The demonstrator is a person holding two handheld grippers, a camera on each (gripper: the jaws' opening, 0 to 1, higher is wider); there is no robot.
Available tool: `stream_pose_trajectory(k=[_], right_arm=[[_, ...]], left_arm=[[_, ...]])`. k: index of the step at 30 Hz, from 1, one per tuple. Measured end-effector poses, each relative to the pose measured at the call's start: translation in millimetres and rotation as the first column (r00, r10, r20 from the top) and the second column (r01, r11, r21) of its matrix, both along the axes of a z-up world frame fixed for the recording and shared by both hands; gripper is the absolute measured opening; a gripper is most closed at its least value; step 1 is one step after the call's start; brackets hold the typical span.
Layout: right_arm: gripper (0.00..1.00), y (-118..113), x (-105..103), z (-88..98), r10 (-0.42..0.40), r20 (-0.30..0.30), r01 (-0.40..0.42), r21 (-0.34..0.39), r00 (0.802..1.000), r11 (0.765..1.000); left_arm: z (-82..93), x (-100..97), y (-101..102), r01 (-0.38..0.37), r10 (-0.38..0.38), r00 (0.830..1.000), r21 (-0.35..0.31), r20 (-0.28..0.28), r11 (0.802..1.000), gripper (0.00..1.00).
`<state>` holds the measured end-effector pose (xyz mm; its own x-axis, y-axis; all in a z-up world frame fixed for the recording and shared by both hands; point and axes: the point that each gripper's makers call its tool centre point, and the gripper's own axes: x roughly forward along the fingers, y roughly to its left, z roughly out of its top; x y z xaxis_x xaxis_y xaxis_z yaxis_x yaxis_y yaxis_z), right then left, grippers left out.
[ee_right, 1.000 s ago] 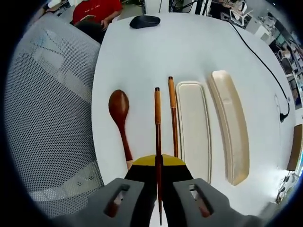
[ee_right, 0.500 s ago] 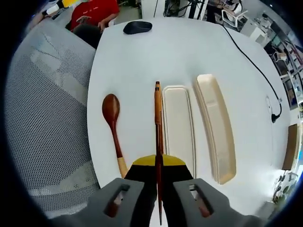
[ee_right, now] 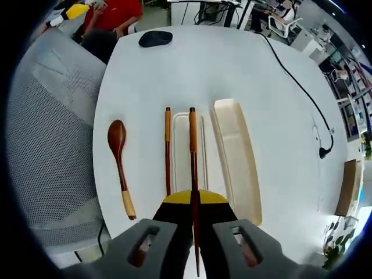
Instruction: Arrange the utensils inside the cutlery case until each visible utensil rests in its matching compartment.
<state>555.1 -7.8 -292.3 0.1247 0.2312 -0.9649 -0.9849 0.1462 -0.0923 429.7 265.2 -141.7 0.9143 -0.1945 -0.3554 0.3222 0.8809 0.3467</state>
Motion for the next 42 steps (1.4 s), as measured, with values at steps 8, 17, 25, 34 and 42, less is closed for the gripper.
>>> stream_pose_trajectory(k=[8,17,25,34,42], right_arm=[[0.00,1,18,-3.3,0.014,0.018,-0.014,-0.014,1.000,1.000],[0.00,2,35,-8.9,0.017,0.028,-0.017,-0.024,0.999,1.000],[0.00,4,46,-20.5,0.043,0.029,-0.042,-0.051,0.999,0.998],[0.00,7,54,-27.1,0.067,0.029,-0.065,-0.065,0.997,0.996],[0.00,13,60,-37.4,0.093,0.022,-0.091,-0.077,0.995,0.993]], left_arm=[[-3.3,0.0,-1,0.002,-0.002,1.000,-0.002,-0.017,1.000,0.42],[-11.3,2.2,2,0.015,-0.015,0.999,-0.006,-0.038,1.000,0.42],[-18.9,4.1,8,0.015,-0.016,0.999,-0.011,-0.050,1.000,0.42],[-21.6,4.4,3,0.022,-0.023,0.998,-0.010,-0.064,1.000,0.42],[-22.1,3.4,1,0.021,-0.021,0.997,-0.003,-0.073,1.000,0.42]])
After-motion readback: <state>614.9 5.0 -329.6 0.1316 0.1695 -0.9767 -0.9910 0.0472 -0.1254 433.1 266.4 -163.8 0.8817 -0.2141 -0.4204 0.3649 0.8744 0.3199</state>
